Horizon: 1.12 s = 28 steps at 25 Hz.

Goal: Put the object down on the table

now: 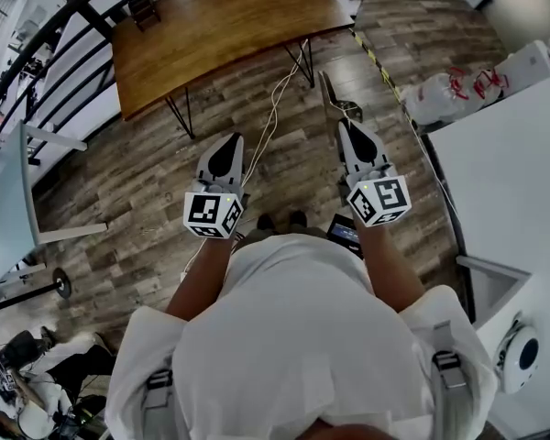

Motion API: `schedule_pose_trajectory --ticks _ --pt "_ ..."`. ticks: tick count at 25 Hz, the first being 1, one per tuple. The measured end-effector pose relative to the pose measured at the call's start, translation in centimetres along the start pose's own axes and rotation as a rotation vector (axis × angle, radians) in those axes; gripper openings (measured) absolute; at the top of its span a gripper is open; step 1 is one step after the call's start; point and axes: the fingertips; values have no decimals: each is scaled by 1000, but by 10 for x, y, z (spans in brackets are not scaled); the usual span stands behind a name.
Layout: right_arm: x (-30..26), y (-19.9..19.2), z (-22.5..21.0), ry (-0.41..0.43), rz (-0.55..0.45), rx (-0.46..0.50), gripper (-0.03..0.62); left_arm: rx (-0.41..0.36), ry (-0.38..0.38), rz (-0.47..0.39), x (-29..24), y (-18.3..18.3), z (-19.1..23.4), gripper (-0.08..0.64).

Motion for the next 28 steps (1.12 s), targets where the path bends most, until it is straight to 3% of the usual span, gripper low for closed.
schedule_pose_trajectory --ticks 10,17,28 --pt "10 -9 -19 -9 19 -23 29 0 5 8 -3 2 -4 15" --pt "17 -11 -43 -6 6 -39 29 61 23 17 -15 -4 -10 15" --pt "34 -13 -68 -18 -6 -49 29 67 25 22 -27 -6 -25 15"
Point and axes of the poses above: the fingertips, and each gripper's own axes: x backward along the fingers, z to its left, y out of its top, and after that the axes turned 7 degrees about z, right-handed
